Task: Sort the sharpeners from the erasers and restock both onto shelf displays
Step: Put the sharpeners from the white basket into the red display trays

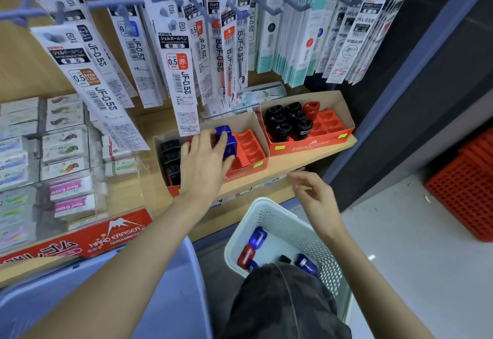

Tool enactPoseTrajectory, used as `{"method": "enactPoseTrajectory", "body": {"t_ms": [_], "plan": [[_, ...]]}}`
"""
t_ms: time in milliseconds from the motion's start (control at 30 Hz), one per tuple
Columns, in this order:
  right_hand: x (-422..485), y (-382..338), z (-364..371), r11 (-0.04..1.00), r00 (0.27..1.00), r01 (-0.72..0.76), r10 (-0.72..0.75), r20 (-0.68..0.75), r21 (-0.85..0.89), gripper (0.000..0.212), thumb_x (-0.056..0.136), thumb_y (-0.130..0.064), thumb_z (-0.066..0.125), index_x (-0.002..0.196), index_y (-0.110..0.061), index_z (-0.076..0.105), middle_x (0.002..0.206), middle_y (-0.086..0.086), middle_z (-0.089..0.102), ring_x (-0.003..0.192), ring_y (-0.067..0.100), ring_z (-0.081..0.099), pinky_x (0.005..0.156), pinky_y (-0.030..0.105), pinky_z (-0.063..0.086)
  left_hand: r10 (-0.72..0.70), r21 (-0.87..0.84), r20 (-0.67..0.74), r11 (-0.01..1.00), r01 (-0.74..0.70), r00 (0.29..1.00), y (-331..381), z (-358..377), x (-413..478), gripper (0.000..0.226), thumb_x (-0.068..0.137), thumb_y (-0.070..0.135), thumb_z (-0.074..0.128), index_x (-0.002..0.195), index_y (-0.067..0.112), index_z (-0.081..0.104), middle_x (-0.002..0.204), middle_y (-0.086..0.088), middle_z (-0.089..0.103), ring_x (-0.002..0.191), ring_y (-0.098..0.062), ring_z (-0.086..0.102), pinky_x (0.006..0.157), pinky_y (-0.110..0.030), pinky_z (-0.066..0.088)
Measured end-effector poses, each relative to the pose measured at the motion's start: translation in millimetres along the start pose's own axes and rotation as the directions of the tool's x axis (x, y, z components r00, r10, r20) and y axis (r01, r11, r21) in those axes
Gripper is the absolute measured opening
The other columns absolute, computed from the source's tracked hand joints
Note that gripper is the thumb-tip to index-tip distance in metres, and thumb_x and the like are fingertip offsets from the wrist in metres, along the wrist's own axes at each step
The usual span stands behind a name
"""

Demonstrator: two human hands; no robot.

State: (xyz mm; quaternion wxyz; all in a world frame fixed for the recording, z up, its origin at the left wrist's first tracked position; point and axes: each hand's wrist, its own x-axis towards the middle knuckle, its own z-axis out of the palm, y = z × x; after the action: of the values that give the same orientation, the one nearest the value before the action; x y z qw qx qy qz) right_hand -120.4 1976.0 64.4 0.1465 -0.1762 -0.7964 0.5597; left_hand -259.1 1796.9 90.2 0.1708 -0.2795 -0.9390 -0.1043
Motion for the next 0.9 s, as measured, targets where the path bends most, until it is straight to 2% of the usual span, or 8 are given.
{"method": "enactPoseTrajectory", "body": {"t_ms": [200, 300, 367, 467, 533, 600, 700, 900], "plan": [[-43, 31, -18, 0.988, 0.986, -0.150, 0.147, -0.081, -0.027, 0.025, 0.093, -0.005, 0.051, 0.101, -0.024, 0.065, 0.106, -0.016, 0.062, 0.092, 0.000, 0.058, 0.077, 0.012, 0.045, 0.173, -0.248, -0.070, 0.951, -0.185, 0.982, 24, 5, -48, 0.033, 0.087, 0.015, 0.061, 0.118, 0.005, 0.060, 0.115, -0.010, 0.058, 0.100, -0.023, 0.056, 0.088, -0.039, 0.043], [-61, 72, -13, 0.939, 0.943, -0.329, 0.331, 0.007, -0.103, 0.020, 0.094, -0.007, 0.051, 0.107, -0.015, 0.063, 0.105, -0.012, 0.060, 0.092, 0.005, 0.057, 0.072, 0.010, 0.046, 0.318, -0.455, 0.183, 0.866, -0.206, 0.930, 44, 40, -90, 0.016, 0.089, 0.011, 0.058, 0.103, 0.008, 0.064, 0.103, -0.004, 0.059, 0.086, -0.020, 0.060, 0.073, -0.031, 0.047], [-69, 112, -1, 0.870, 0.878, -0.461, 0.476, 0.051, -0.177, 0.022, 0.093, -0.005, 0.052, 0.113, -0.007, 0.060, 0.107, -0.002, 0.059, 0.095, 0.015, 0.057, 0.080, 0.019, 0.047, 0.268, -0.548, 0.476, 0.836, 0.044, 0.837, 51, 82, -108, 0.019, 0.091, 0.009, 0.055, 0.109, 0.009, 0.062, 0.110, -0.003, 0.055, 0.094, -0.021, 0.059, 0.080, -0.035, 0.048], [-74, 166, 15, 0.766, 0.780, -0.620, 0.626, -0.024, -0.172, 0.018, 0.088, -0.001, 0.052, 0.104, 0.000, 0.060, 0.095, 0.010, 0.061, 0.089, 0.026, 0.058, 0.077, 0.033, 0.045, 0.137, -0.468, 0.710, 0.825, 0.317, 0.691, 59, 141, -117, 0.031, 0.090, 0.009, 0.057, 0.121, 0.011, 0.058, 0.125, -0.006, 0.052, 0.105, -0.023, 0.058, 0.091, -0.034, 0.045], [-74, 194, 24, 0.696, 0.718, -0.694, 0.690, -0.096, -0.186, 0.008, 0.085, 0.005, 0.048, 0.087, 0.005, 0.055, 0.081, 0.012, 0.055, 0.074, 0.022, 0.050, 0.063, 0.028, 0.035, 0.139, -0.439, 0.736, 0.843, 0.310, 0.663, 63, 172, -119, 0.036, 0.088, 0.007, 0.059, 0.124, 0.007, 0.055, 0.125, -0.013, 0.052, 0.106, -0.029, 0.056, 0.092, -0.037, 0.043], [-72, 218, 33, 0.630, 0.672, -0.733, 0.728, -0.133, -0.255, 0.015, 0.086, 0.004, 0.045, 0.093, -0.003, 0.056, 0.091, 0.012, 0.057, 0.076, 0.022, 0.051, 0.063, 0.026, 0.033, 0.163, -0.418, 0.745, 0.869, 0.263, 0.647, 65, 196, -116, 0.040, 0.087, 0.006, 0.060, 0.126, 0.005, 0.052, 0.125, -0.016, 0.051, 0.111, -0.032, 0.052, 0.094, -0.035, 0.039], [-72, 248, 44, 0.594, 0.682, -0.706, 0.718, -0.143, -0.386, 0.037, 0.090, -0.004, 0.051, 0.126, -0.007, 0.048, 0.124, 0.014, 0.050, 0.105, 0.030, 0.053, 0.087, 0.032, 0.044, 0.113, -0.362, 0.770, 0.888, 0.285, 0.629, 66, 226, -115, 0.049, 0.086, 0.004, 0.059, 0.133, 0.002, 0.044, 0.132, -0.017, 0.045, 0.123, -0.031, 0.043, 0.101, -0.031, 0.029], [-71, 274, 48, 0.421, 0.692, -0.664, 0.659, -0.295, -0.618, 0.039, 0.087, 0.000, 0.046, 0.125, -0.010, 0.044, 0.126, 0.013, 0.049, 0.107, 0.030, 0.049, 0.080, 0.036, 0.039, -0.016, -0.203, 0.810, 0.931, 0.305, 0.587, 75, 269, -134, 0.055, 0.088, 0.019, 0.062, 0.134, 0.004, 0.036, 0.136, -0.016, 0.042, 0.125, -0.031, 0.042, 0.108, -0.041, 0.032]]}}
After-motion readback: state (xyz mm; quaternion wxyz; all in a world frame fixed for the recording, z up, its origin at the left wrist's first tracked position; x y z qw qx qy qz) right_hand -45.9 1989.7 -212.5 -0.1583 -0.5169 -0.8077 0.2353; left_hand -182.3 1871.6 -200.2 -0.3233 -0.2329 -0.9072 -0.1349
